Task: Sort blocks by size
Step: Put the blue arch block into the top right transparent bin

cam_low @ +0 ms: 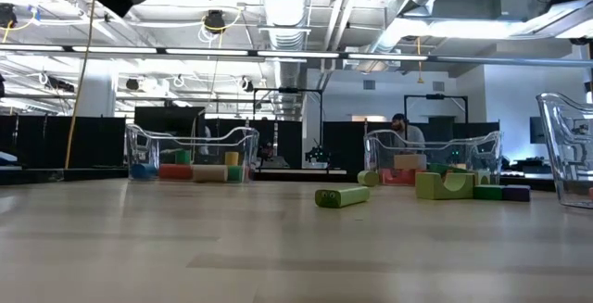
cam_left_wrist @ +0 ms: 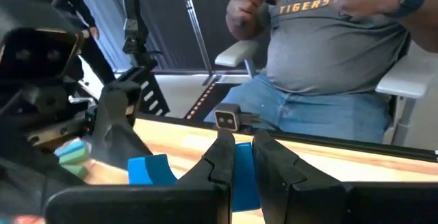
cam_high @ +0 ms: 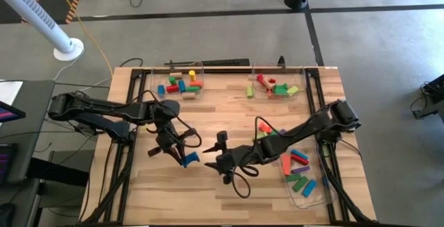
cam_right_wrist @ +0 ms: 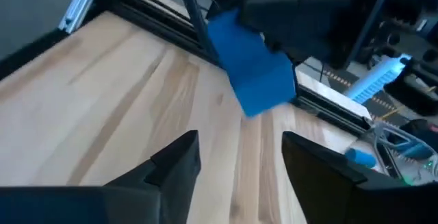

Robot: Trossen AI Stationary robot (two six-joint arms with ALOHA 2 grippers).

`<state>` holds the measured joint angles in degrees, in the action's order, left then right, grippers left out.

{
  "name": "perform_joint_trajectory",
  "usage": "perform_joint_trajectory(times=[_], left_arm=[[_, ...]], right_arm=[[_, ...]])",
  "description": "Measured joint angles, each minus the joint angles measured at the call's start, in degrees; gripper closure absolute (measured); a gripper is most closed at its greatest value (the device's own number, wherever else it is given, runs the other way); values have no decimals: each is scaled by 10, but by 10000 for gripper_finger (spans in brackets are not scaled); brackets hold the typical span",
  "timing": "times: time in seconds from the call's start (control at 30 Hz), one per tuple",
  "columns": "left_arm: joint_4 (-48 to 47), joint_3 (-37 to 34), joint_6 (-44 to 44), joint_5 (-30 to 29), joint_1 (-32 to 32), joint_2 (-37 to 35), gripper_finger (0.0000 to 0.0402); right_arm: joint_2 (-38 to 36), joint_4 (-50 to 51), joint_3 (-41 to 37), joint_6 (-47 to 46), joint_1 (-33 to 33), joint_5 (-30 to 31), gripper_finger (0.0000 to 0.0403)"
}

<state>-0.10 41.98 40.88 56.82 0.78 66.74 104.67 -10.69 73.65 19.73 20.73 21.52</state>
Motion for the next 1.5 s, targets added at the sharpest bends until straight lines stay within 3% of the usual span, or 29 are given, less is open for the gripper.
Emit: perform_joint_trajectory(times=[0.27,0.7,0.83,1.03,1.5], left_arm=[[-2,0,-1,1,-27,0,372],[14,0,-1,1,-48,1,372],[59,0,-21,1,-57,31,372],[124,0,-41,0,-61,73,372],[146,0,-56,0,-60,74,372]], right_arm=[[26,-55,1,12,-7,-7,118],[25,-122,1,69,3,-67,117],[25,-140,1,78,2,-79,117],[25,-132,1,77,3,-83,117],[33,-118,1,54,11,-97,117]])
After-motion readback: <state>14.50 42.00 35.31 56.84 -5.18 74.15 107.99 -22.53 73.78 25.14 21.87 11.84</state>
